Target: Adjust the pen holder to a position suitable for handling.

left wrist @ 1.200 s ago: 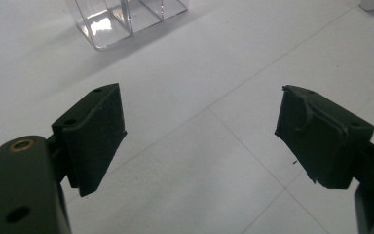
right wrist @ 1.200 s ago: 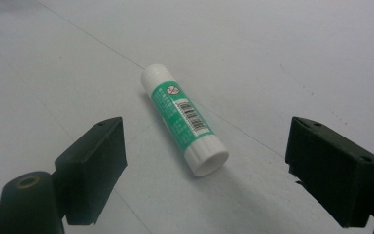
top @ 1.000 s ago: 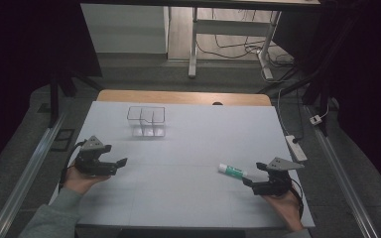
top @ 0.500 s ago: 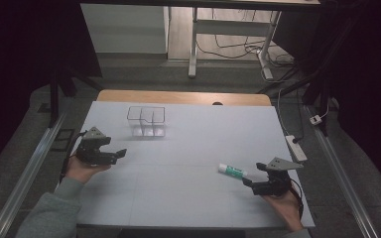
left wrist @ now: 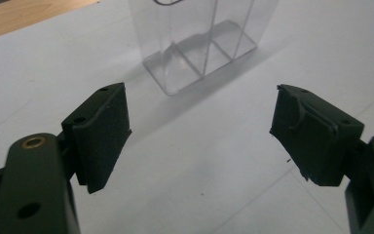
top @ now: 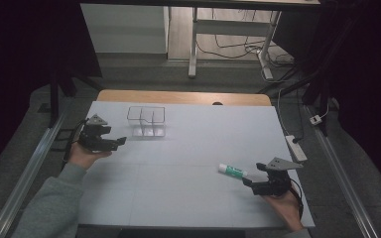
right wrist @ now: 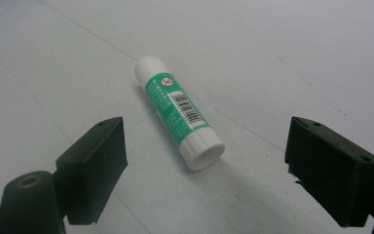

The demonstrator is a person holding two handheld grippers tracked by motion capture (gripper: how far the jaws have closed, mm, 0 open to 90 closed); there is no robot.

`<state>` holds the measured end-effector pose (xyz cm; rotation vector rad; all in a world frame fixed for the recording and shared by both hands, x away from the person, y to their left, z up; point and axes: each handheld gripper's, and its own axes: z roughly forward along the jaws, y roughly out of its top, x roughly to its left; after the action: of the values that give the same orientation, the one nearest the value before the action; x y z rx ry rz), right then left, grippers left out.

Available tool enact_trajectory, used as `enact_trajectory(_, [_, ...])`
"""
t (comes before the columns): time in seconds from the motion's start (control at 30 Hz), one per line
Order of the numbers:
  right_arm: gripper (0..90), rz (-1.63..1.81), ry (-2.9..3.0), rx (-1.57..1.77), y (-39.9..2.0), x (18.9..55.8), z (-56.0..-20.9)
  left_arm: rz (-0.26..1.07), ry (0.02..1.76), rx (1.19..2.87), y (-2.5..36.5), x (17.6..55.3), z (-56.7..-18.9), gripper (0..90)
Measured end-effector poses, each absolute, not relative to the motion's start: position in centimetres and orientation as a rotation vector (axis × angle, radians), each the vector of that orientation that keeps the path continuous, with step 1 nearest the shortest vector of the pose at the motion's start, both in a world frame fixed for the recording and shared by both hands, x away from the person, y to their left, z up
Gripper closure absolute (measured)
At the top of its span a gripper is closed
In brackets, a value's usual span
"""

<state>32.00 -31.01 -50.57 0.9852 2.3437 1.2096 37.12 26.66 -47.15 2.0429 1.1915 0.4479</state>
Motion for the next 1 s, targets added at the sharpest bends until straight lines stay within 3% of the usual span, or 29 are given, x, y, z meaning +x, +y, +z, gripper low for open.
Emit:
enact_trajectory(0.33, [15.1, 1.211, 2.348, 0.985, -31.0, 32.0, -50.6, 0.411, 1.262, 2.032, 27.5, 40.3, -48.1, 28.6])
enact_trajectory(0.6, [15.3, 1.209, 2.349, 0.985, -31.0, 32.1, -50.7, 0.380, 1.281, 2.044, 27.7, 41.5, -48.6, 43.2])
enact_trajectory(0.73, [15.4, 1.212, 2.347, 0.989, -31.0, 32.1, -50.7, 0.348, 1.279, 2.041, 27.9, 42.2, -48.7, 55.4])
enact_trajectory(0.93, [15.4, 1.197, 2.350, 0.992, -31.0, 32.1, -50.7, 0.338, 1.283, 2.055, 27.7, 43.3, -48.8, 82.9])
enact_trajectory(1.0, [15.4, 1.204, 2.351, 0.992, -31.0, 32.1, -50.7, 0.331, 1.293, 2.060, 27.6, 44.1, -49.0, 88.4])
